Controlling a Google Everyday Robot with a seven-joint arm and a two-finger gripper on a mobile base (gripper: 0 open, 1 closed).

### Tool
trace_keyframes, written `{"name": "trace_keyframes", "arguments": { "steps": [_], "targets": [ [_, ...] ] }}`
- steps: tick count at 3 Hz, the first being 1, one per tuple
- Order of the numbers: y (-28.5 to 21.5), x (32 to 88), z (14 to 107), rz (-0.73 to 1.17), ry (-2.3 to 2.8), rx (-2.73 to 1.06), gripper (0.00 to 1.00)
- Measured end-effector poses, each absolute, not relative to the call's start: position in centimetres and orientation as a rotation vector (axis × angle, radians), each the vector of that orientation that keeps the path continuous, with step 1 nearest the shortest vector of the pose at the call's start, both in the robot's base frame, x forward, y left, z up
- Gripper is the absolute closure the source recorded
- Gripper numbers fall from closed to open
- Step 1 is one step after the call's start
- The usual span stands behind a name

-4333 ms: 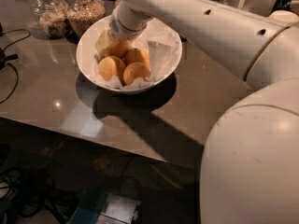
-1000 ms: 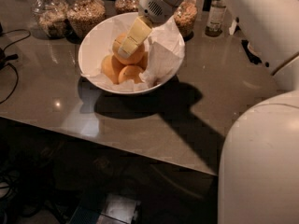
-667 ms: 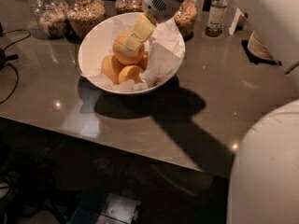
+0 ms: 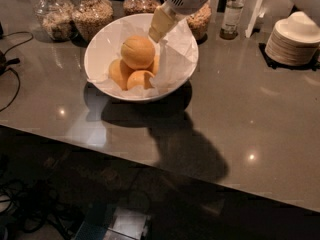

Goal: Pick orange from white bowl

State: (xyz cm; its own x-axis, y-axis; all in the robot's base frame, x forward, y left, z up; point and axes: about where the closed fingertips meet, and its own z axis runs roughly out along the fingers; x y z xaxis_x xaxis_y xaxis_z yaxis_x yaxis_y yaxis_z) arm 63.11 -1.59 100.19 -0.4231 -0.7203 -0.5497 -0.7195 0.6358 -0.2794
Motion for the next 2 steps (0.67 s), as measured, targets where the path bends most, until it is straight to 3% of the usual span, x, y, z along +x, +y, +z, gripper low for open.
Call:
{"name": "trace_keyframes", "arguments": {
  "steps": [1,2],
  "targets": [
    [-0.9,63.4,99.0,-0.022,2.231,-0.994,0.43],
    [0.4,64.3,97.9,0.052,2.245,-0.955,0.24]
  ]
}}
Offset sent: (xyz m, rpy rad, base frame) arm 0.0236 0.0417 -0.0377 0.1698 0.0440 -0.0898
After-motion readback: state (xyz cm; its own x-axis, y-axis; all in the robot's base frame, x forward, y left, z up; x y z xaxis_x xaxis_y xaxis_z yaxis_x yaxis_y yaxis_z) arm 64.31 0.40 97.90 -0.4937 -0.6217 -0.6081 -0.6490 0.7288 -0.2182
